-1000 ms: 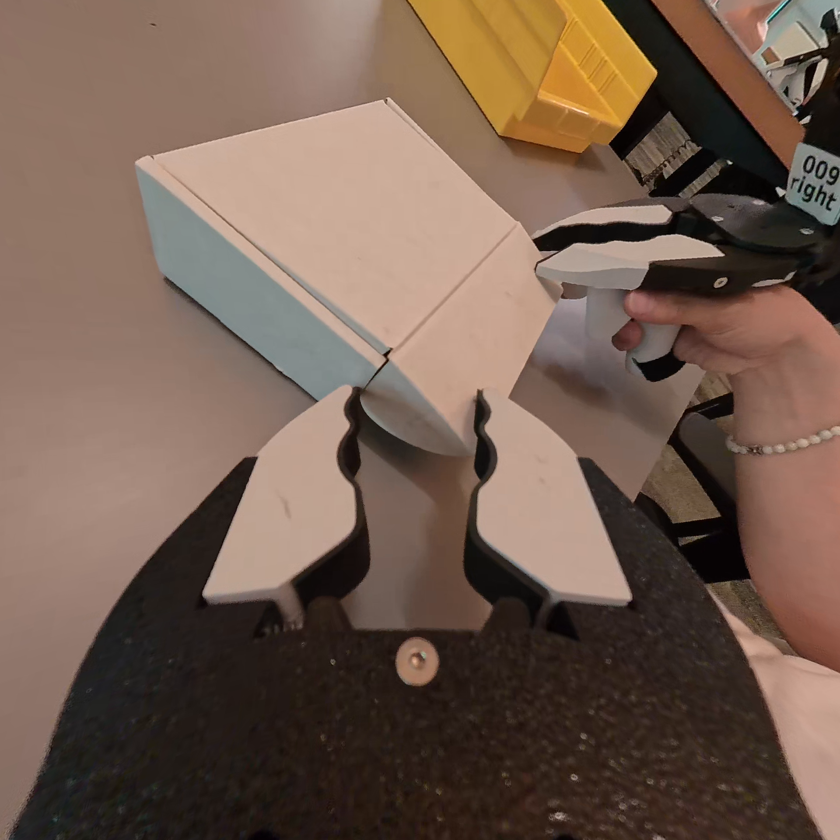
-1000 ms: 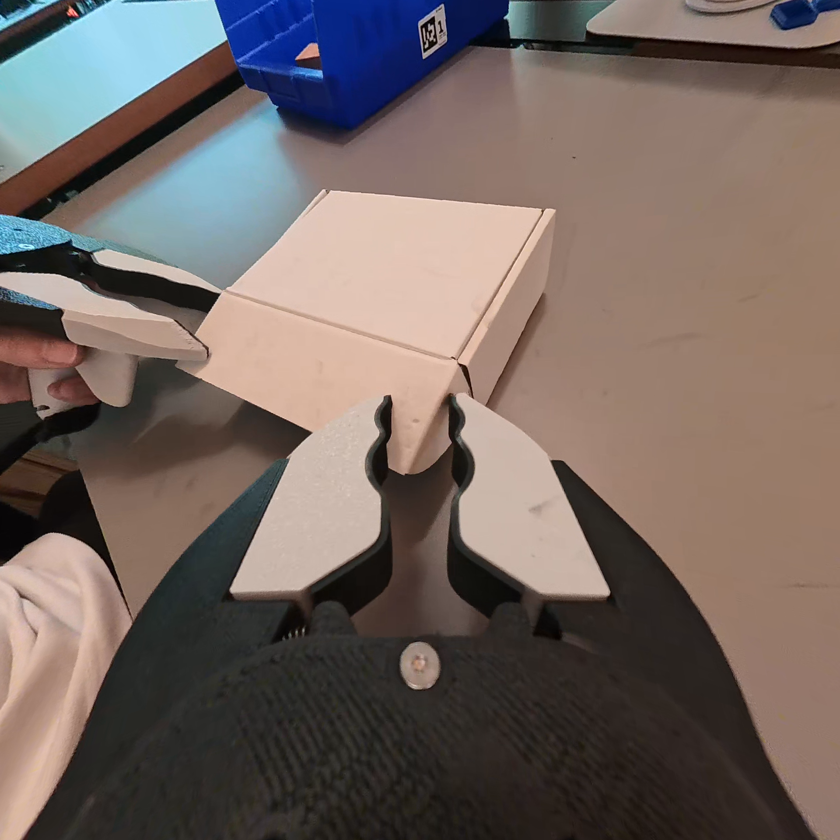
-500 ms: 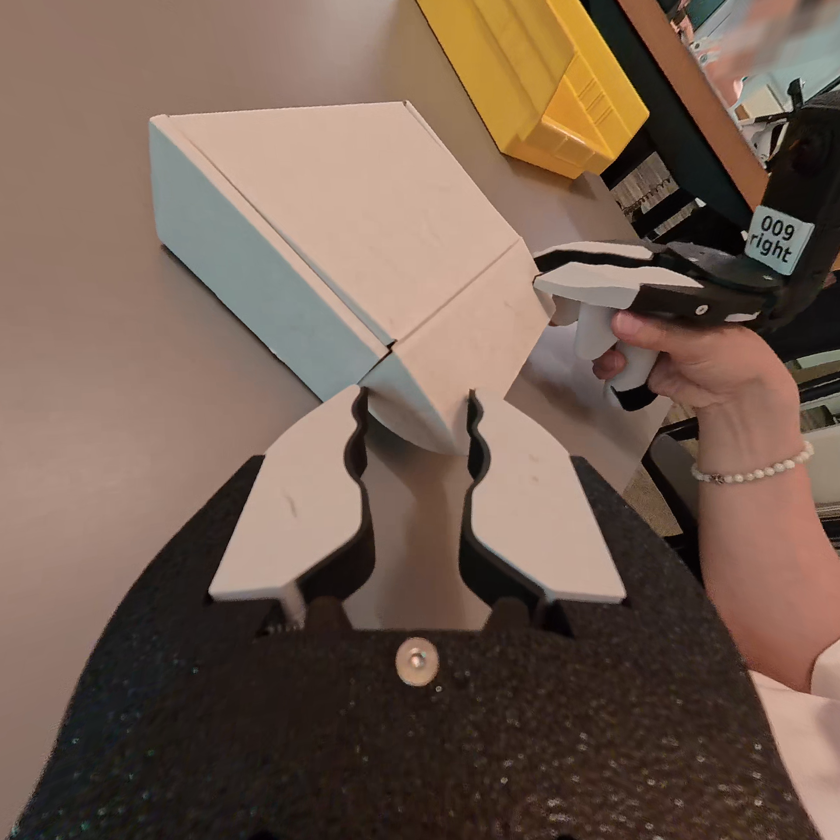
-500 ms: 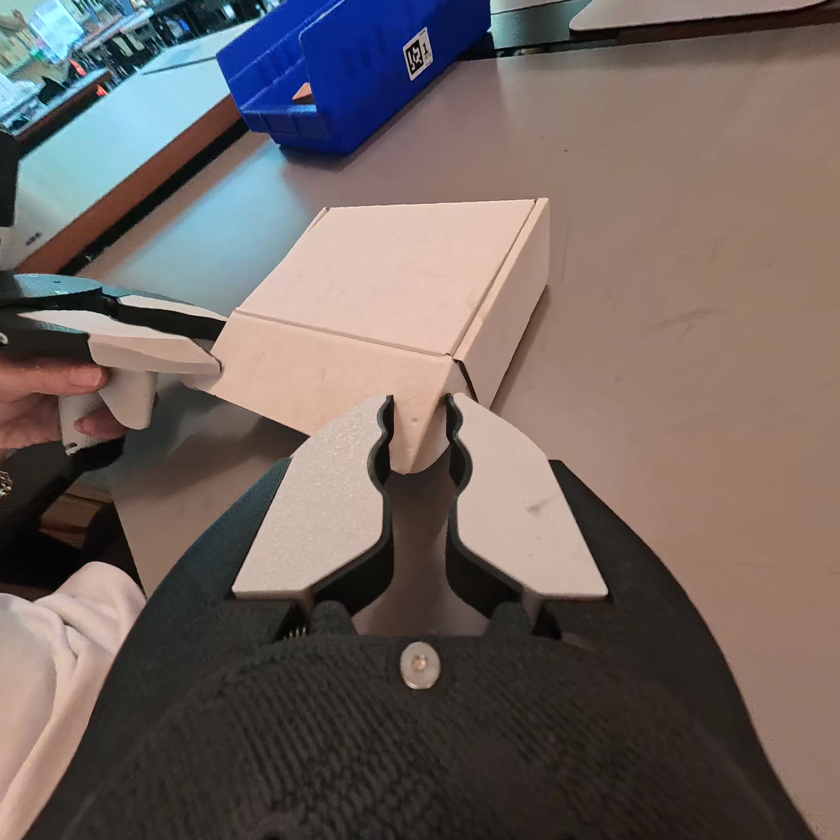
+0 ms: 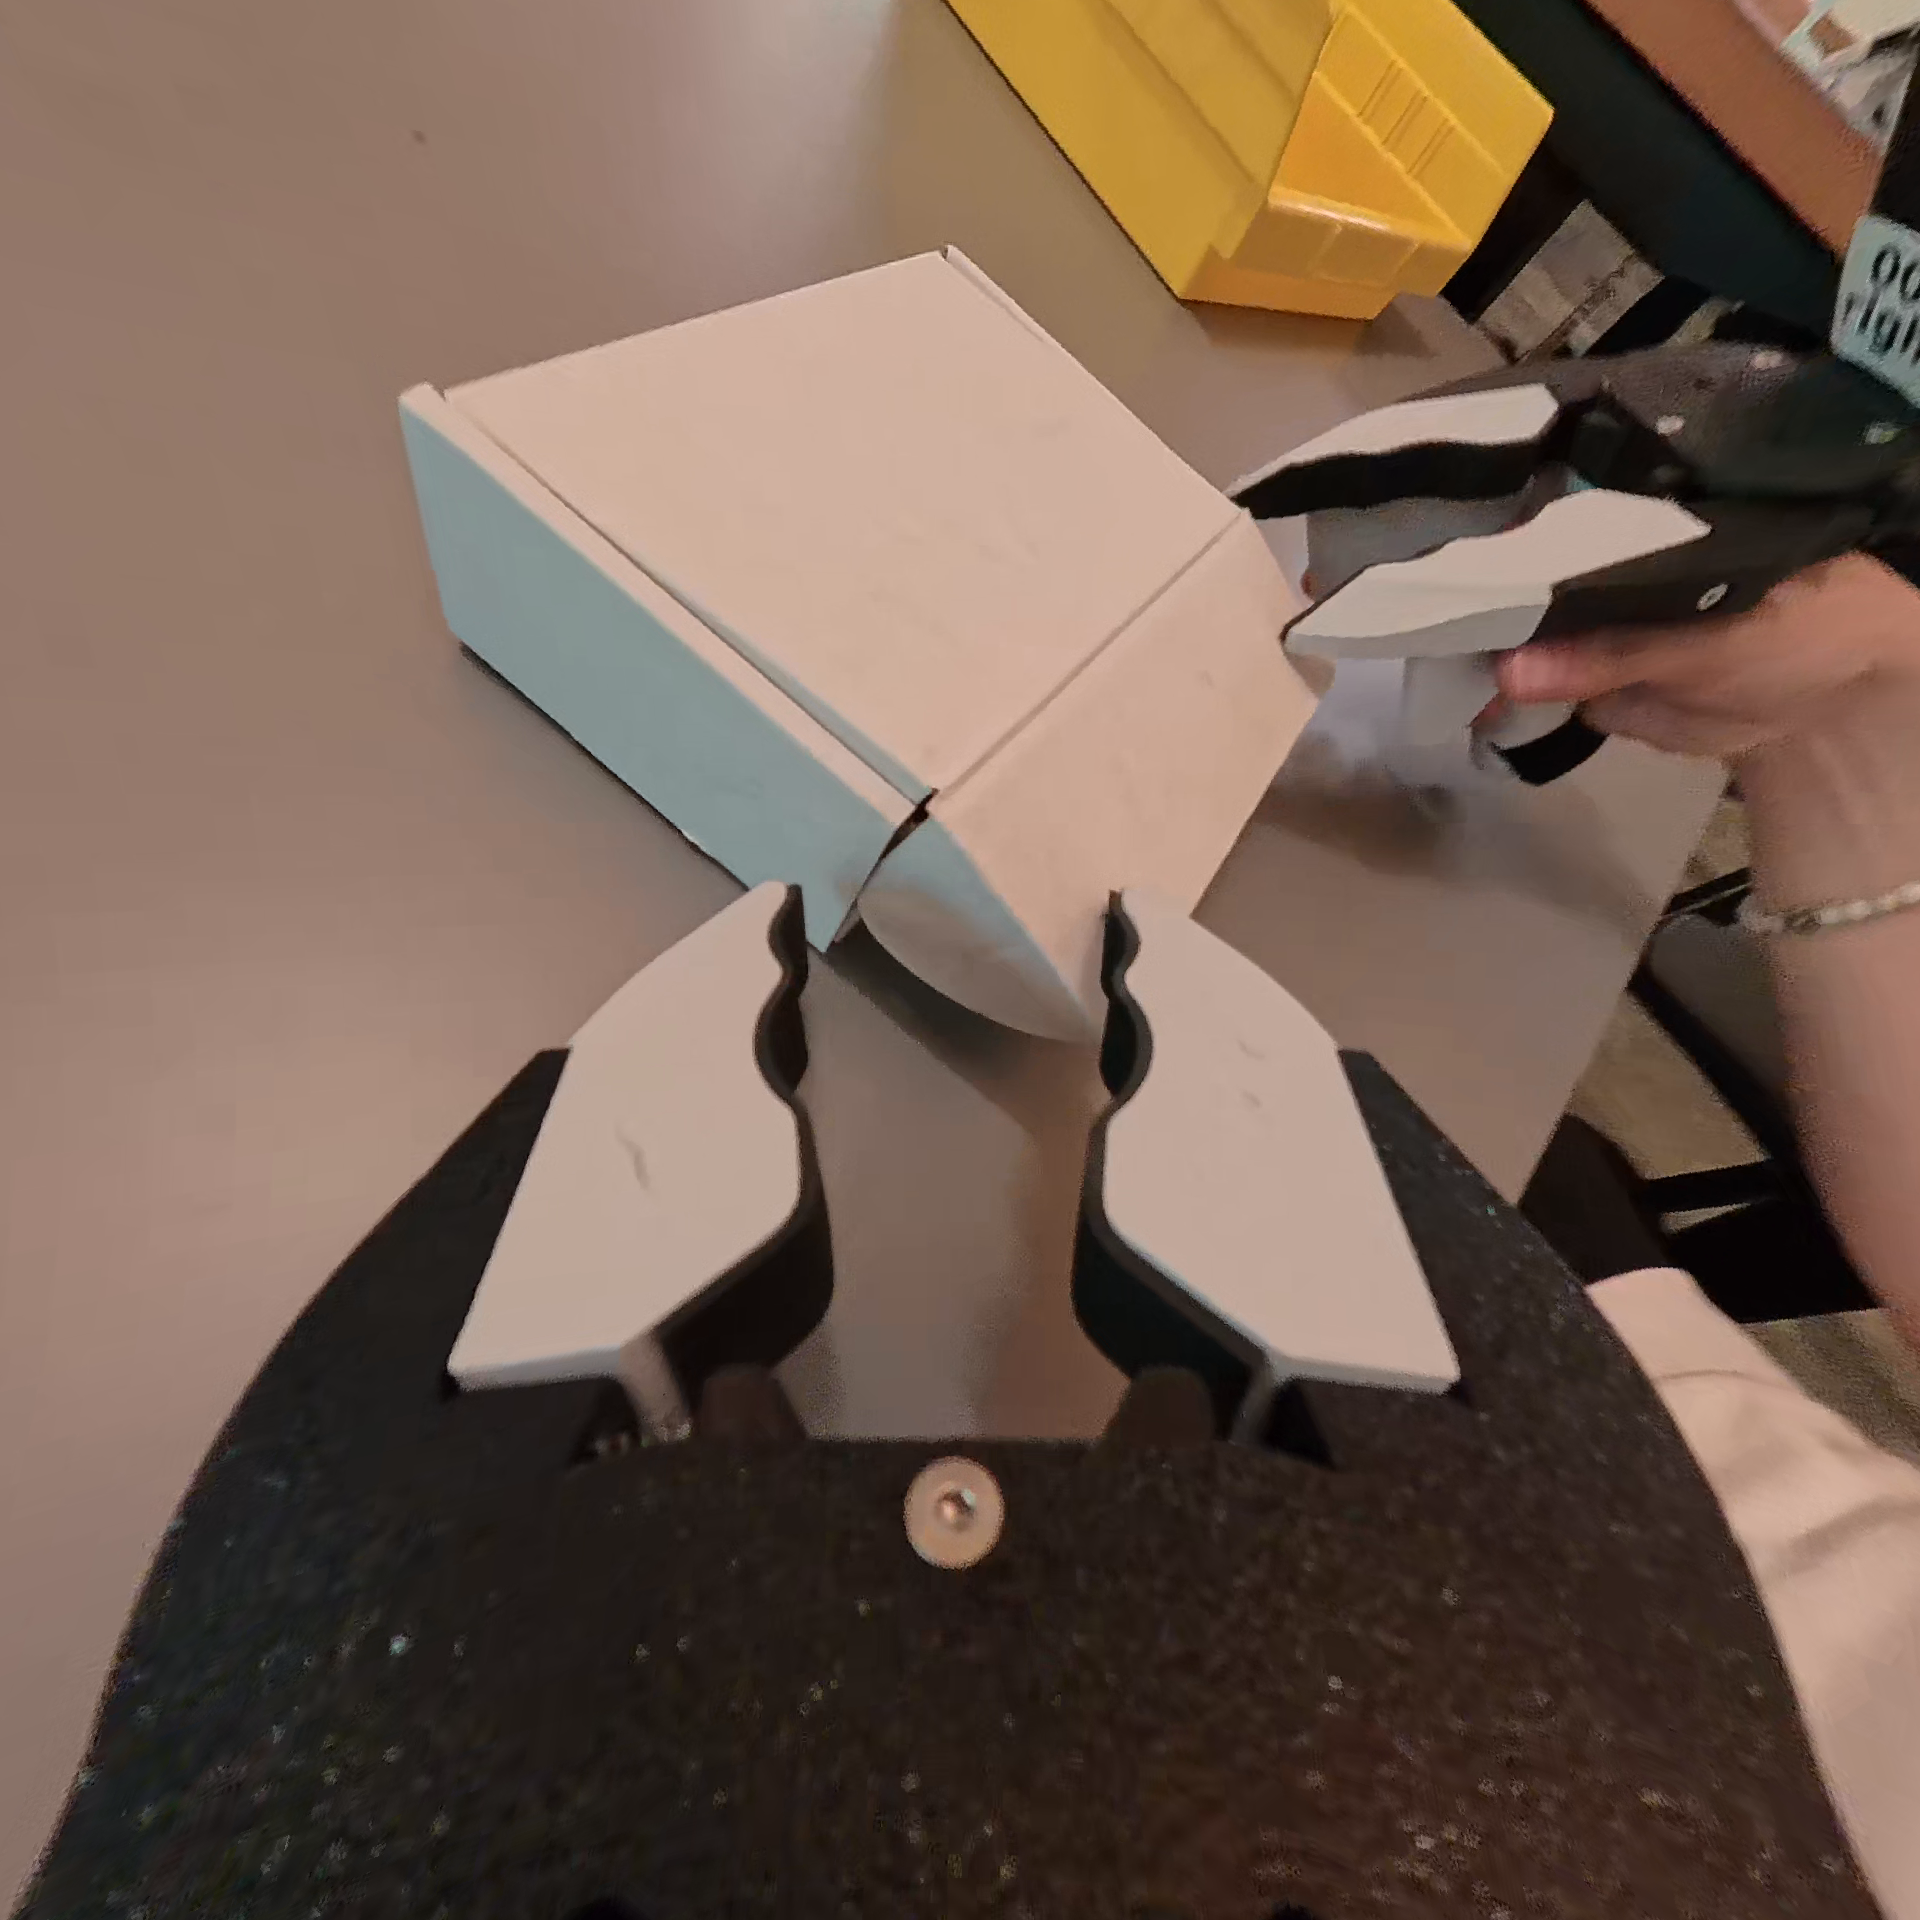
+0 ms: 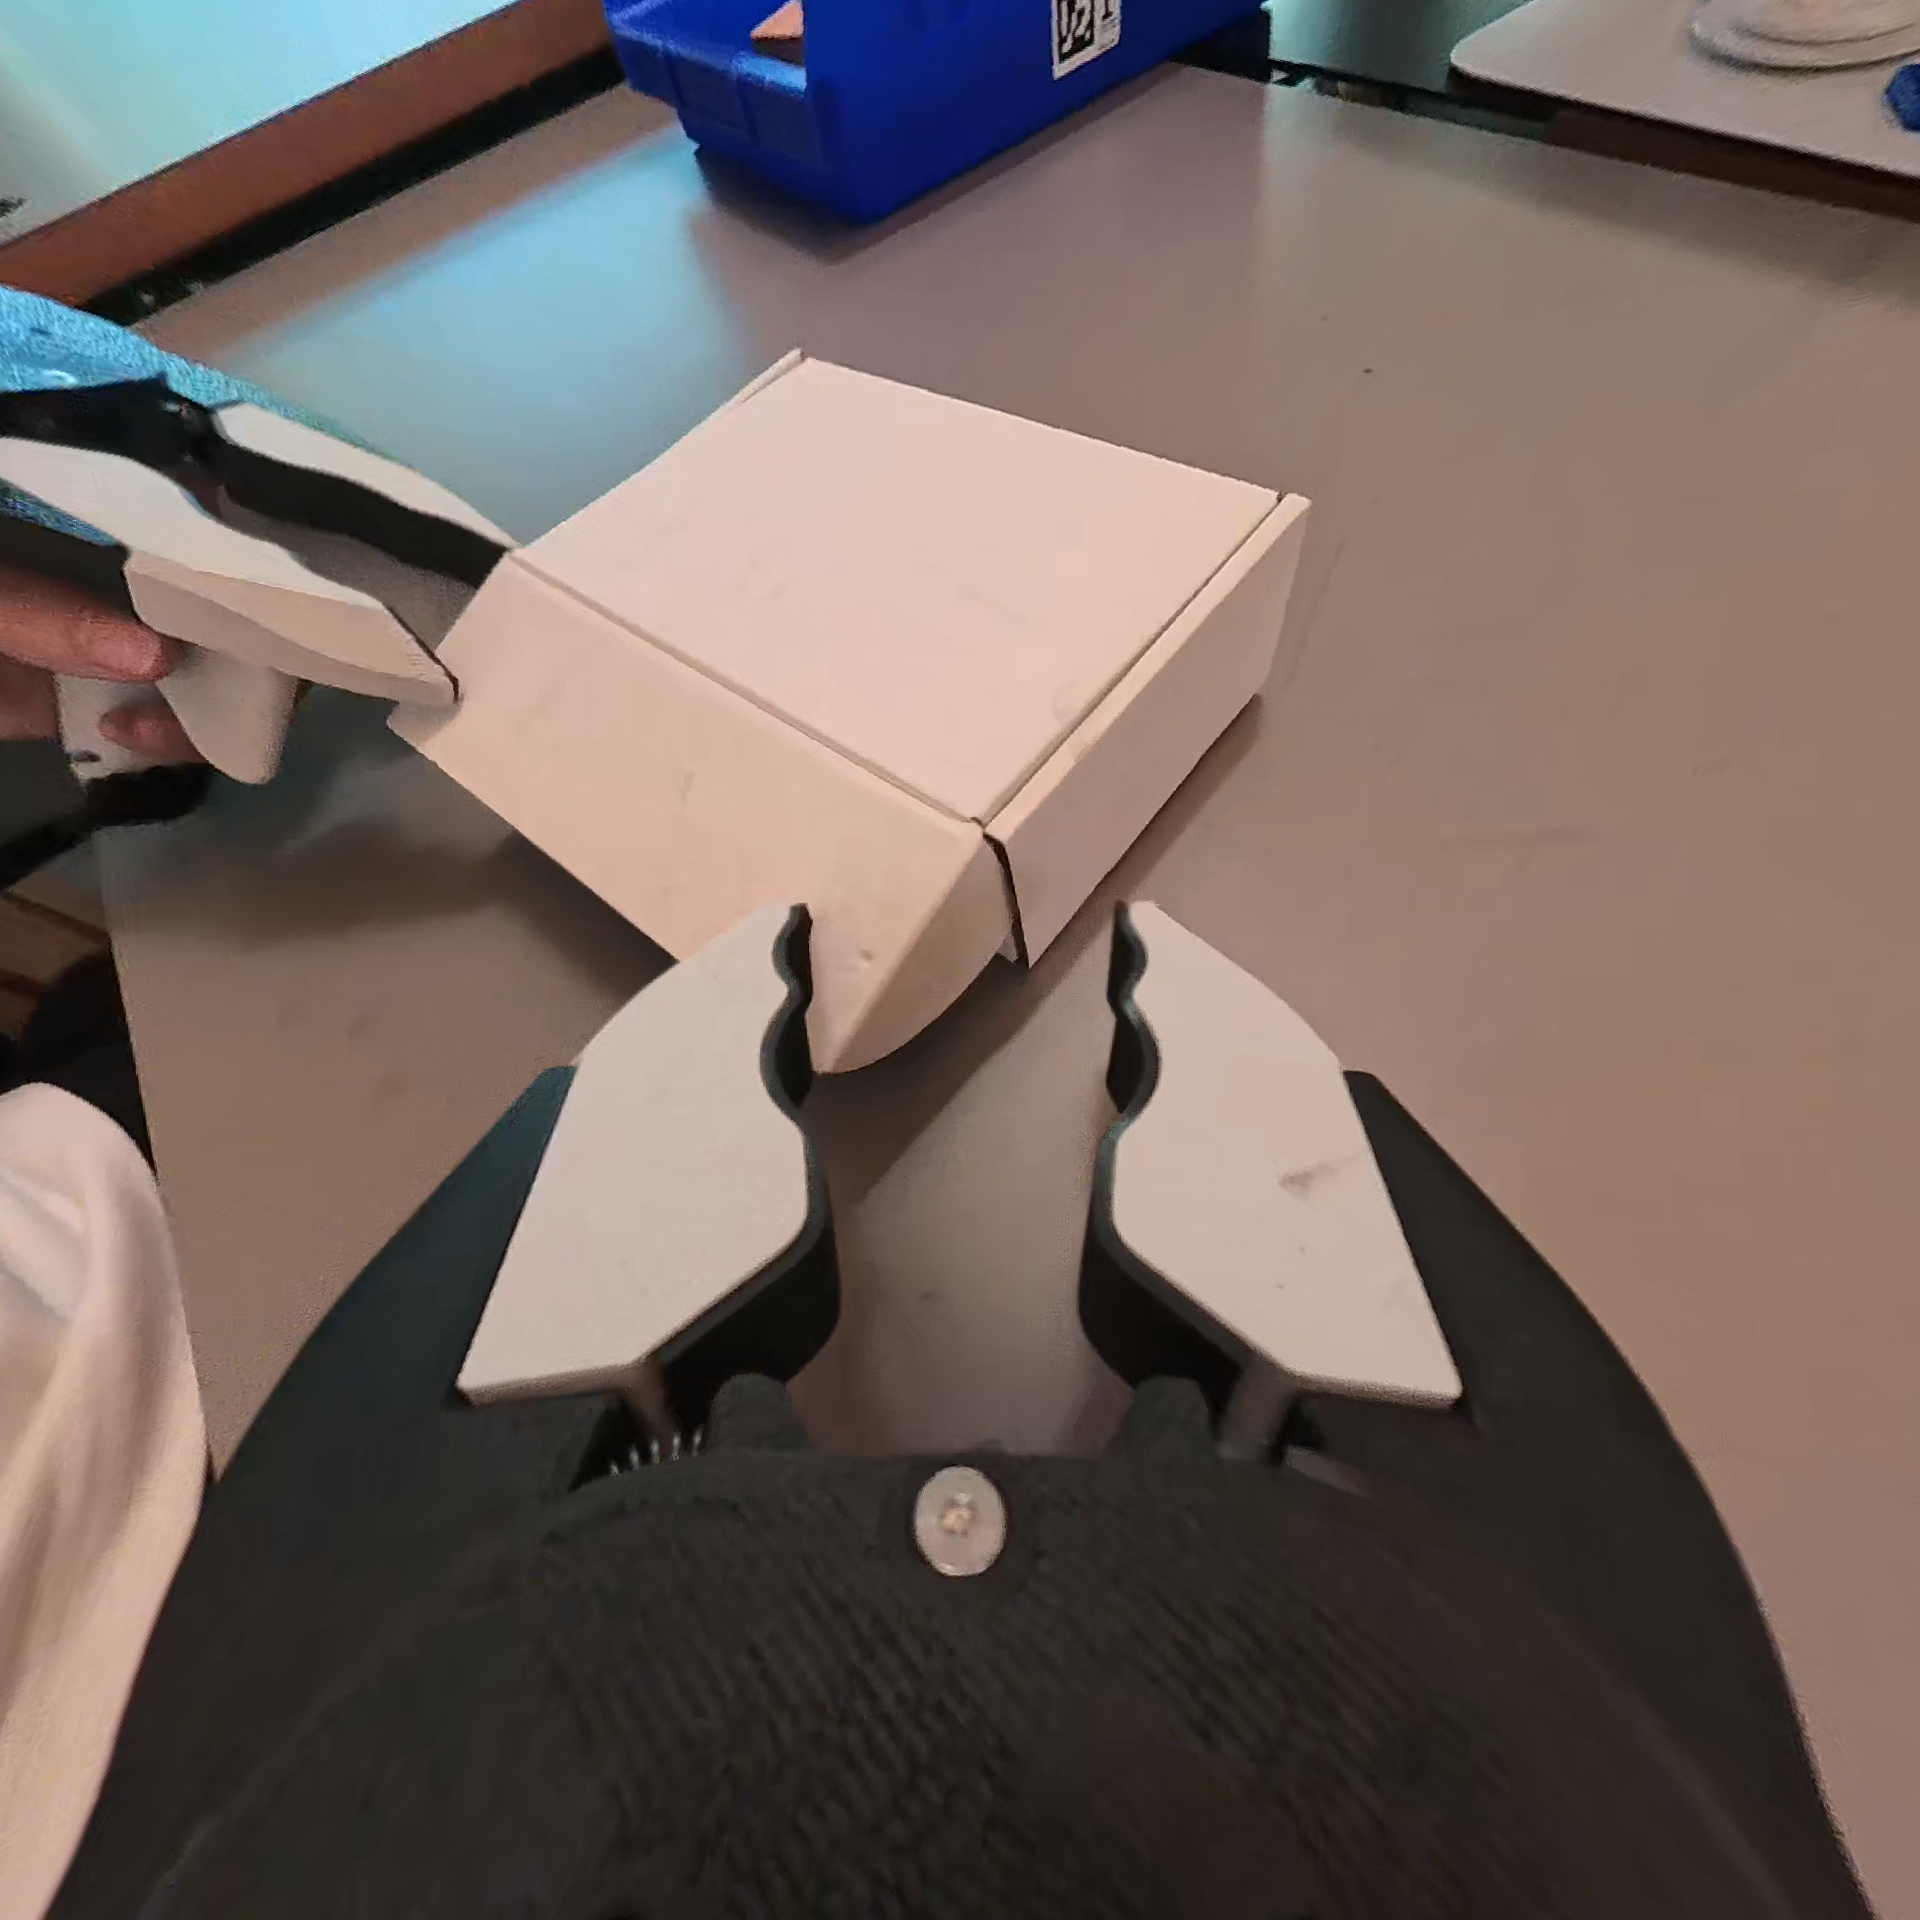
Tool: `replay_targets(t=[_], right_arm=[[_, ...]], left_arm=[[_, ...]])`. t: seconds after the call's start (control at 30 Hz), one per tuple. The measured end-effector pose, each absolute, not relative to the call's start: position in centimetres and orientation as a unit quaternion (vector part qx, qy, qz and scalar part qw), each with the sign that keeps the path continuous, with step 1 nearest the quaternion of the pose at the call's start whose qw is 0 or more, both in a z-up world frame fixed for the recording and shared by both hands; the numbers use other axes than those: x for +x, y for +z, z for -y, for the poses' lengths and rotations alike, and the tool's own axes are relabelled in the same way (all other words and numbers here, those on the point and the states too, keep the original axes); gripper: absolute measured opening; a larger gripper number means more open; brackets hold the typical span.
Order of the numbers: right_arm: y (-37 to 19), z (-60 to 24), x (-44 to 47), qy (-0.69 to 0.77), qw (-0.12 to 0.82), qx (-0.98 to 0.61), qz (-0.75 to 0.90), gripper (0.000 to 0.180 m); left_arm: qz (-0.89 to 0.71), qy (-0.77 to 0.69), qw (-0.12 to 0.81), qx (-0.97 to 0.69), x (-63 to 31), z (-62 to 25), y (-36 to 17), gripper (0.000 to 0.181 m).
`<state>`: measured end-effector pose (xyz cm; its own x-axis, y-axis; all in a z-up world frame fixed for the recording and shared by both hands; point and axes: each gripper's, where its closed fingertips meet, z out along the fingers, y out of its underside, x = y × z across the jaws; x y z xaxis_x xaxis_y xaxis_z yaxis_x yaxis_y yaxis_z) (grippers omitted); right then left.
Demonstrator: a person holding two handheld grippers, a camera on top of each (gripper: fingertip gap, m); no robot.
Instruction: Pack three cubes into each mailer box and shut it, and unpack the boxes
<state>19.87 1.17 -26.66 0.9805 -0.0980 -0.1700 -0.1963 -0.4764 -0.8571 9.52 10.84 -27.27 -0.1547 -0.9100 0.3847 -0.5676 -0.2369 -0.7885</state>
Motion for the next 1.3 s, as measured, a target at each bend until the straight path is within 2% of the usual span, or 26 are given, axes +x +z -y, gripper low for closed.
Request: replay_targets(t=[0.13, 0.33, 0.47, 0.9, 1.03, 1.13, 1.3], right_arm=[[-26.6, -1.7, 20.0, 0.063, 0.508, -0.857, -0.058, 0.062], [-27.0, -2.1, 19.4, 0.104, 0.509, -0.854, -0.015, 0.069], [-27.1, -2.3, 18.5, 0.124, 0.504, -0.855, 0.000, 0.061], [-28.4, -2.1, 17.0, 0.113, 0.466, -0.877, 0.032, 0.080], [-27.4, -2.0, 17.7, 0.139, 0.495, -0.858, 0.003, 0.076], [-27.4, -2.2, 18.7, 0.159, 0.496, -0.852, -0.041, 0.063], [-27.7, -2.4, 18.6, 0.153, 0.487, -0.859, -0.040, 0.060]], left_arm=[[-0.622, -0.464, 0.225, -0.588, 9.9, -11.4, -27.1, 0.064], [-0.657, -0.484, 0.169, -0.553, 10.7, -11.6, -27.5, 0.074], [-0.679, -0.491, 0.143, -0.527, 11.0, -11.8, -27.6, 0.072], [-0.692, -0.503, 0.098, -0.509, 11.8, -12.6, -27.7, 0.071], [-0.695, -0.506, 0.093, -0.503, 11.9, -12.5, -27.7, 0.071], [-0.697, -0.505, 0.090, -0.501, 12.0, -12.4, -27.8, 0.071], [-0.703, -0.497, 0.097, -0.499, 12.7, -12.6, -27.9, 0.072]])
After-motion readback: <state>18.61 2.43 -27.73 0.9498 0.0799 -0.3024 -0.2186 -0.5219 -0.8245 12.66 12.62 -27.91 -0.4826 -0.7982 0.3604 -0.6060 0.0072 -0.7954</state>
